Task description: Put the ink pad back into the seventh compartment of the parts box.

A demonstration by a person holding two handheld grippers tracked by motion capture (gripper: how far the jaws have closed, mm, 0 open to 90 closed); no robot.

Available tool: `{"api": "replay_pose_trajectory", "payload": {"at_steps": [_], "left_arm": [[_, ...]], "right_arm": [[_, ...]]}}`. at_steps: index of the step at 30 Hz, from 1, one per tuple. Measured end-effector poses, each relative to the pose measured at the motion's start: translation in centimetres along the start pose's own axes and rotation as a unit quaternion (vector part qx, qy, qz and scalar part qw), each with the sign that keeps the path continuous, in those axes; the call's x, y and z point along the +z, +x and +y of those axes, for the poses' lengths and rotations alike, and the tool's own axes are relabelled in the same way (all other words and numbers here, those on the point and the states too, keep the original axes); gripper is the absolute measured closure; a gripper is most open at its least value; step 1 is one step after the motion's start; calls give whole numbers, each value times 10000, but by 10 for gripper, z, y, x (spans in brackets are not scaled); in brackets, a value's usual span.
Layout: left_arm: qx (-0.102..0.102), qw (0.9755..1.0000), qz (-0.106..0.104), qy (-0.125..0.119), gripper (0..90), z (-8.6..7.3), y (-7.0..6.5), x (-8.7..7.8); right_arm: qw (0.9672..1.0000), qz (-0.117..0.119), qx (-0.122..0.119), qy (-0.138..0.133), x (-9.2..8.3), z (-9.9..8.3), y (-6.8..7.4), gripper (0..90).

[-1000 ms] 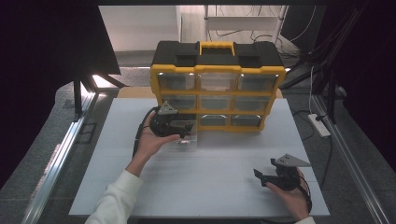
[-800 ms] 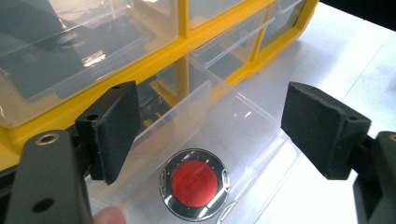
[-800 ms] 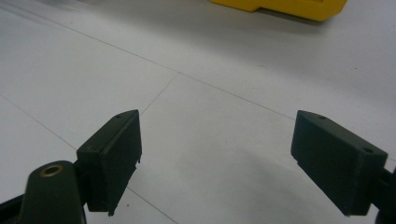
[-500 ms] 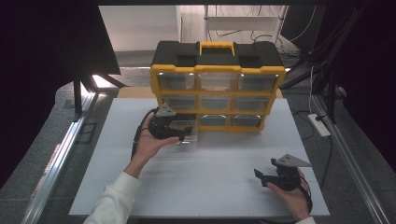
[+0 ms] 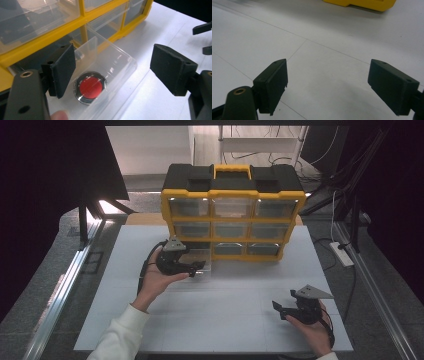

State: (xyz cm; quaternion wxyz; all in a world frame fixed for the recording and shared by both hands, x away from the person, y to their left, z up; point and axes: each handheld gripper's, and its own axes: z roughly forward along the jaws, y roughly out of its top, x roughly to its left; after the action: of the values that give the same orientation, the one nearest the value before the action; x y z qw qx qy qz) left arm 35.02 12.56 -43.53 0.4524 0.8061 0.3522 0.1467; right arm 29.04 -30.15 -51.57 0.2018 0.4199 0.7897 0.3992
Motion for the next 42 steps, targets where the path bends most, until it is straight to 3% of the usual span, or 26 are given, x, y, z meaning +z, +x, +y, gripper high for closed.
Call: {"api": "replay_pose_trajectory", "payload": {"at_steps": [8, 23, 35, 42], "left_arm": [[48, 10000, 5, -77, 210, -11, -10, -13], [-162, 9995, 171, -214, 203, -57, -14, -43], [-349, 9991, 235, -11, 196, -104, -12, -58], [-443, 9986, 273, 75, 195, -122, -10, -61]], "right_arm": [[10000, -42, 32, -13, -1, 0, 0, 168], [9999, -61, 102, -91, -3, 0, -4, 168], [9999, -52, 109, -121, -3, 0, -5, 167], [9998, -61, 118, -114, -4, 0, -6, 167]]}}
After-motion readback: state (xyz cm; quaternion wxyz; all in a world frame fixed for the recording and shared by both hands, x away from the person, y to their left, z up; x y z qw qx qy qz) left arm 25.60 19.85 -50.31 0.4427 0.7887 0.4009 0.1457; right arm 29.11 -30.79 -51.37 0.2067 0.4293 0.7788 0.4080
